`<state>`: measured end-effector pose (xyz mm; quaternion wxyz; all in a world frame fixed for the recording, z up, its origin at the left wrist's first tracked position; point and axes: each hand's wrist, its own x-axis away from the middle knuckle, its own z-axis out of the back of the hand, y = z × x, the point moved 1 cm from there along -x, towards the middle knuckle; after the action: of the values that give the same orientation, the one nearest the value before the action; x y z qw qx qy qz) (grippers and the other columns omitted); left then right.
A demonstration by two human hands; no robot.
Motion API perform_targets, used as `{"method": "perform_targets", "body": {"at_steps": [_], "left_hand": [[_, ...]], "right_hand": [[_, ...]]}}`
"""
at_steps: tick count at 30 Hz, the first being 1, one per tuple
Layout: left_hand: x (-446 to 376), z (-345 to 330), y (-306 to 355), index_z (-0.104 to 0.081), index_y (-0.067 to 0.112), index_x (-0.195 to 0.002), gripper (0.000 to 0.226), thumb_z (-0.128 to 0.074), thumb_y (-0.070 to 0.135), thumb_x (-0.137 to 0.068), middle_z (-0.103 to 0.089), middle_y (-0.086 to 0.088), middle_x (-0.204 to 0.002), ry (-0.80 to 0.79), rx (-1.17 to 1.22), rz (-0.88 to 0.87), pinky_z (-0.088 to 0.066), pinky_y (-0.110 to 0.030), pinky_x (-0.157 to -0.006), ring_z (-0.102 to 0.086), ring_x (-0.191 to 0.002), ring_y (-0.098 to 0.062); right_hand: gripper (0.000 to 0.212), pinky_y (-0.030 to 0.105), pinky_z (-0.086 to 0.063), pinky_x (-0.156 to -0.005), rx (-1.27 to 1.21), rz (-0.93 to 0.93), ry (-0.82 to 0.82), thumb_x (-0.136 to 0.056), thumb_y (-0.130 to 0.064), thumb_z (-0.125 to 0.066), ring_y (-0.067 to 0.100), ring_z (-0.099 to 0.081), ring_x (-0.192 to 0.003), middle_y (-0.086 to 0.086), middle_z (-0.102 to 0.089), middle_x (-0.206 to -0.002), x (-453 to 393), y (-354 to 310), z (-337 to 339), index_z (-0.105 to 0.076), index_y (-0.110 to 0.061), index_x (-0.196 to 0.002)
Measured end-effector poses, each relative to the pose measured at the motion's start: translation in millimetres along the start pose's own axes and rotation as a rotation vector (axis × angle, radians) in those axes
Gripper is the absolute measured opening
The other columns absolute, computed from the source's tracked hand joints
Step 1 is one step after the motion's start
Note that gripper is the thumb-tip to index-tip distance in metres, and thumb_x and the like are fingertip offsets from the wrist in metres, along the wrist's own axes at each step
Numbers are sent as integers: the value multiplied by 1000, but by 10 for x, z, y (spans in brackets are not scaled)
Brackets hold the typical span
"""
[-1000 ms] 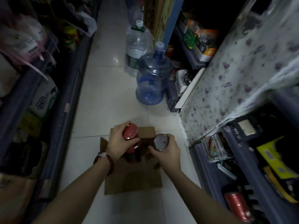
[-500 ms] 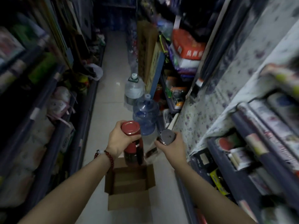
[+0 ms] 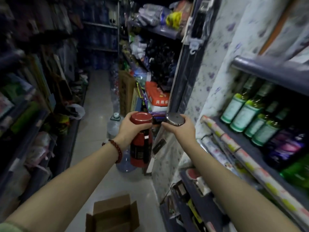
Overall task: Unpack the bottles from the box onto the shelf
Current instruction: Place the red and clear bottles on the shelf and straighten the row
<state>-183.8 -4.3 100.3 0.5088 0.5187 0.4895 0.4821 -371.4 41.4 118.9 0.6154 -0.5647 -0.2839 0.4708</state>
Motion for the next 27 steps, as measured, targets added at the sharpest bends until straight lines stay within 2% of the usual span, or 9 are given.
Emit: {"method": "perform_targets", "body": {"at_steps": [2, 6, 9, 11, 15, 18, 21, 23, 27], "left_hand": [[-114, -75, 254, -58, 18, -112, 61, -87, 11, -60, -67, 3, -99, -60, 27, -29, -54, -19, -70, -65, -87, -8], [-374, -243, 692, -62, 15, -113, 59, -87, 8, -60, -70, -3, -106, -208, 46, -85, -56, -31, -82, -67, -95, -18], [-511, -469, 996, -63, 15, -114, 56, -85, 7, -63, -70, -5, -108, -325, 73, -128, -57, -31, -82, -68, -95, -19], [-547, -648, 1187, -62, 15, -117, 56, -84, 7, -66, -70, -3, -107, -413, 75, -155, -57, -24, -75, -68, -90, -14], [-525, -1021, 1459, -66, 21, -109, 50, -85, 12, -64, -72, -3, -105, -602, 109, -190, -55, -35, -84, -69, -95, -20], [-375, -1312, 1616, -67, 24, -102, 43, -84, 13, -64, -73, -3, -101, -728, 138, -204, -54, -31, -79, -69, -92, -20], [-136, -1603, 1746, -67, 17, -107, 52, -87, 16, -59, -73, -7, -103, -847, 187, -203, -55, -33, -82, -69, -93, -23], [57, -1797, 1829, -68, 17, -107, 59, -88, 22, -51, -73, -8, -103, -928, 208, -213, -55, -36, -87, -70, -94, -23], [541, -2173, 2020, -68, 20, -95, 32, -80, 10, -67, -74, -3, -92, -1072, 261, -249, -55, -30, -80, -70, -84, -17]], "right_hand": [[61, 24, -57, -77, -31, 26, 24, -59, -25, -91, 15, -69, -91, 0, -71, -98, -73, -203, 117, -60, -14, -110], [46, 32, -58, -82, -101, 51, 79, -58, -25, -90, 12, -70, -88, -3, -73, -92, -164, -579, 307, -65, -24, -96], [57, 27, -59, -75, -135, 60, 159, -57, -28, -90, 10, -71, -84, 2, -74, -96, -196, -825, 477, -67, -13, -106], [46, 18, -55, -62, -142, 71, 210, -65, -17, -88, 6, -69, -74, 4, -73, -92, -194, -962, 606, -67, -10, -105], [39, 35, -61, -75, -168, 107, 331, -64, -7, -87, 23, -70, -82, 10, -74, -91, -99, -1182, 883, -69, -5, -99], [40, 35, -60, -73, -153, 129, 410, -65, -8, -87, 23, -72, -79, 11, -74, -89, 66, -1324, 1166, -69, -2, -101], [44, 39, -60, -77, -110, 143, 494, -64, -15, -89, 27, -73, -85, 12, -76, -92, 288, -1412, 1464, -70, -2, -101], [54, 42, -59, -82, -47, 150, 580, -57, -30, -92, 28, -72, -93, 9, -76, -97, 463, -1472, 1676, -72, -9, -102], [73, 45, -56, -91, 92, 159, 719, -44, -51, -92, 22, -72, -95, 3, -76, -99, 897, -1690, 2118, -70, -14, -103]]}}
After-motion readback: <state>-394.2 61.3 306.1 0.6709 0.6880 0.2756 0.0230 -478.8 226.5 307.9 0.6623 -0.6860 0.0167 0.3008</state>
